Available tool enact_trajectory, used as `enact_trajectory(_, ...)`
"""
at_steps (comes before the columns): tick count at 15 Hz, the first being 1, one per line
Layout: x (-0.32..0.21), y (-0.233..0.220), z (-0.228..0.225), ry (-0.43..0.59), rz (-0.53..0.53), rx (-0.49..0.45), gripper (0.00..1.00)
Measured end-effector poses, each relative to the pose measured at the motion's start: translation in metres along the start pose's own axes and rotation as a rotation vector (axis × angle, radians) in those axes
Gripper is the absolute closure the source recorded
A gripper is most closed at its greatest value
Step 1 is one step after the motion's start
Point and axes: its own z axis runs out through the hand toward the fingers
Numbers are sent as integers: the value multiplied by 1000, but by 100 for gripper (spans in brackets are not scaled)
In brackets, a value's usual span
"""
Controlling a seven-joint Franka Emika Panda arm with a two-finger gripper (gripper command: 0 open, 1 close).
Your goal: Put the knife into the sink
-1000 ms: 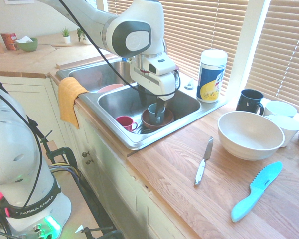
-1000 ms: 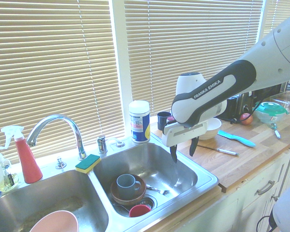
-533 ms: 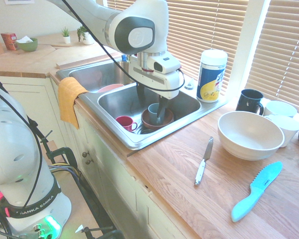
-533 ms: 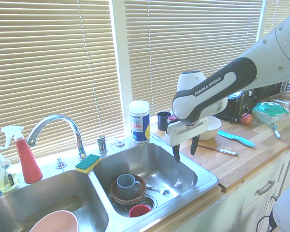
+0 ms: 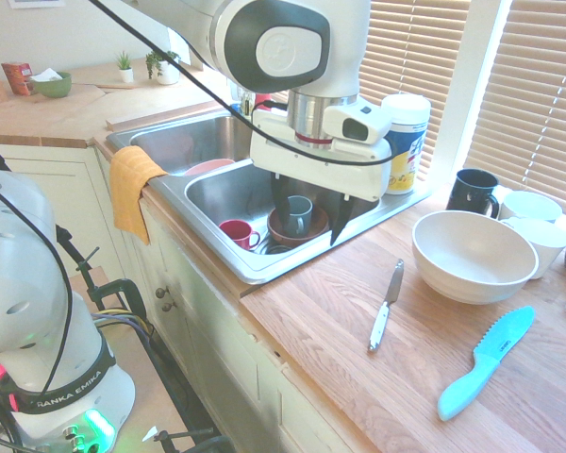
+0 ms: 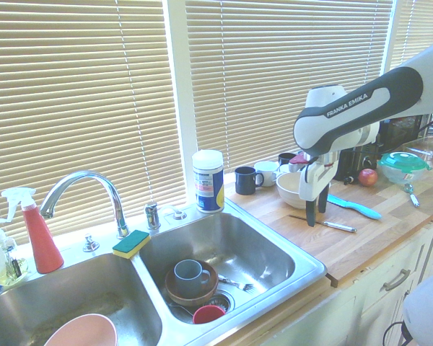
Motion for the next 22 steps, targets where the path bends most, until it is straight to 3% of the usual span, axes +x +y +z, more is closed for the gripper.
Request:
enact_trajectory(4,8,36,6,5,24,3,0)
enact_trajectory(12,42,85,70,16,90,-40,0)
enact_trajectory(21,63,92,95,-1,83,-58,0)
enact_trajectory(22,65,93,96,-2,83,-60,100)
